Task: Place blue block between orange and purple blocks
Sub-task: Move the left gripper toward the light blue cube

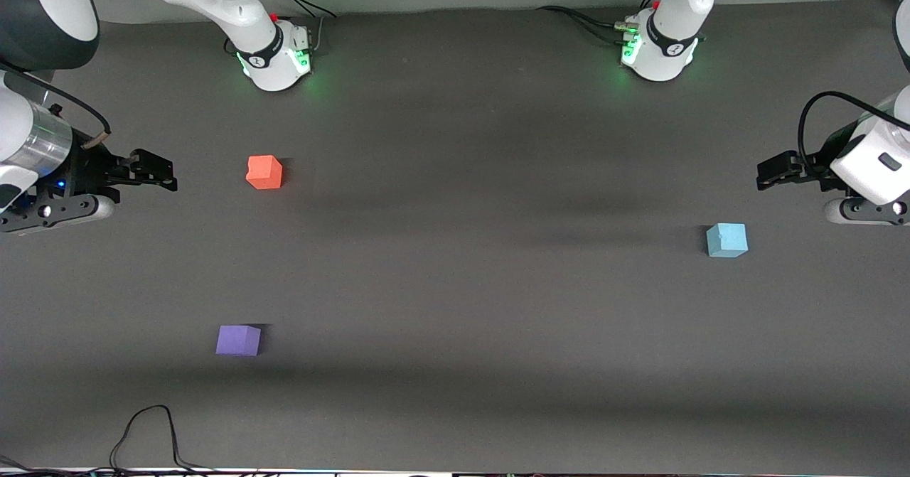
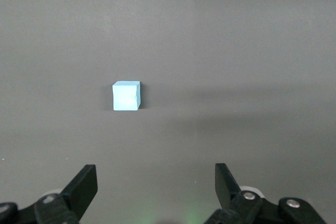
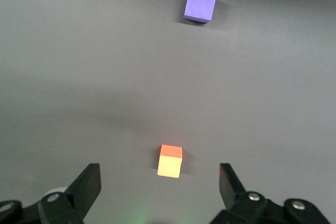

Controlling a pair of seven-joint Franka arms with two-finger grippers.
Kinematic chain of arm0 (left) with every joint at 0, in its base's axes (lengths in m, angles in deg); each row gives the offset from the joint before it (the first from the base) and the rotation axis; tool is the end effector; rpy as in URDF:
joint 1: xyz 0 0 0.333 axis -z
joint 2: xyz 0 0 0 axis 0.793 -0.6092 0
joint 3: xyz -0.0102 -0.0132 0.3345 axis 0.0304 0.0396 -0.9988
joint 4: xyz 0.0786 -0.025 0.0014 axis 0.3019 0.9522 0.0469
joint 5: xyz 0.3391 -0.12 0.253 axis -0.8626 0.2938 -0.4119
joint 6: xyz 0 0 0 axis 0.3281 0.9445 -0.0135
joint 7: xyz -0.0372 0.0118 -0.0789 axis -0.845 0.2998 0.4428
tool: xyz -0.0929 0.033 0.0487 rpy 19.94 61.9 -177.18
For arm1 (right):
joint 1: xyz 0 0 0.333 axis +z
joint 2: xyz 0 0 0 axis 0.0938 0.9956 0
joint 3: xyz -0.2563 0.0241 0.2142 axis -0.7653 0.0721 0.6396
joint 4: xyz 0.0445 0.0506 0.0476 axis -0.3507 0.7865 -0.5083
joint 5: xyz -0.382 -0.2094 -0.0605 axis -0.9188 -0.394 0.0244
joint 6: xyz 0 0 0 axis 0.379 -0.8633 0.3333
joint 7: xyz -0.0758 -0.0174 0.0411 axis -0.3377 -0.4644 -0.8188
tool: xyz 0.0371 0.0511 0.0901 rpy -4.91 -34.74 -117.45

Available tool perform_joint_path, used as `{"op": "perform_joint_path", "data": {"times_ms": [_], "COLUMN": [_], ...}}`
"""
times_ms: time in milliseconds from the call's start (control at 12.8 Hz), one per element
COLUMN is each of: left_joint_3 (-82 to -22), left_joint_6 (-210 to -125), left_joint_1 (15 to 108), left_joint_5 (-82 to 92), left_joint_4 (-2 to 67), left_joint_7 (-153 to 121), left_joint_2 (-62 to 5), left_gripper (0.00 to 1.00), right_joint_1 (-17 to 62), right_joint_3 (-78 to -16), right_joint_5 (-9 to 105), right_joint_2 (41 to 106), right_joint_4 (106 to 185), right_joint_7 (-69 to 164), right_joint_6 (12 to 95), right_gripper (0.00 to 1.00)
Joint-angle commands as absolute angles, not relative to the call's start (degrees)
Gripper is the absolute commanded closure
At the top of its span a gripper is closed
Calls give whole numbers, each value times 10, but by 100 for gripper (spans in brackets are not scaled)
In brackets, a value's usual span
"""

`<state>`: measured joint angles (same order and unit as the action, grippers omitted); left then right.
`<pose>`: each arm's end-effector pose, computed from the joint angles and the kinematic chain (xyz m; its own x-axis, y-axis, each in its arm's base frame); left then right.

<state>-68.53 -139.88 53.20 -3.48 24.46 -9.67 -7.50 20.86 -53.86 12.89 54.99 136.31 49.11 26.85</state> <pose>0.6220 -0.0248 0.5800 0.9930 -0.0361 -0.1123 -0.0355 -0.9993 0.0074 0.6213 0.0413 0.5890 0.9808 0.1661 -0.1024 0.1643 -0.9861 -0.0254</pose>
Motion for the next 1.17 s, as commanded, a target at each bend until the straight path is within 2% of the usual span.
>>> {"op": "perform_joint_path", "data": {"times_ms": [0, 391, 625, 859, 1094], "left_joint_3": [-688, -694, -705, -705, -704], "left_joint_6": [-1390, -1386, -1397, -1425, -1507], "left_joint_1": [535, 532, 479, 428, 430], "left_joint_5": [-27, -35, -42, -52, -53], "left_joint_4": [242, 255, 309, 341, 430], "left_joint_7": [-103, -91, -15, 48, 47], "left_joint_2": [-73, -63, -18, -6, 26], "left_gripper": [0, 0, 0, 0, 0], "right_joint_1": [216, 216, 216, 215, 215], "right_joint_3": [-541, -543, -544, -546, -548], "right_joint_5": [130, 130, 130, 130, 130], "right_joint_2": [539, 539, 540, 540, 540], "right_joint_4": [1368, 1369, 1370, 1370, 1370], "right_joint_7": [477, 476, 477, 477, 479], "right_joint_6": [260, 260, 260, 260, 260], "right_gripper": [0, 0, 0, 0, 0]}}
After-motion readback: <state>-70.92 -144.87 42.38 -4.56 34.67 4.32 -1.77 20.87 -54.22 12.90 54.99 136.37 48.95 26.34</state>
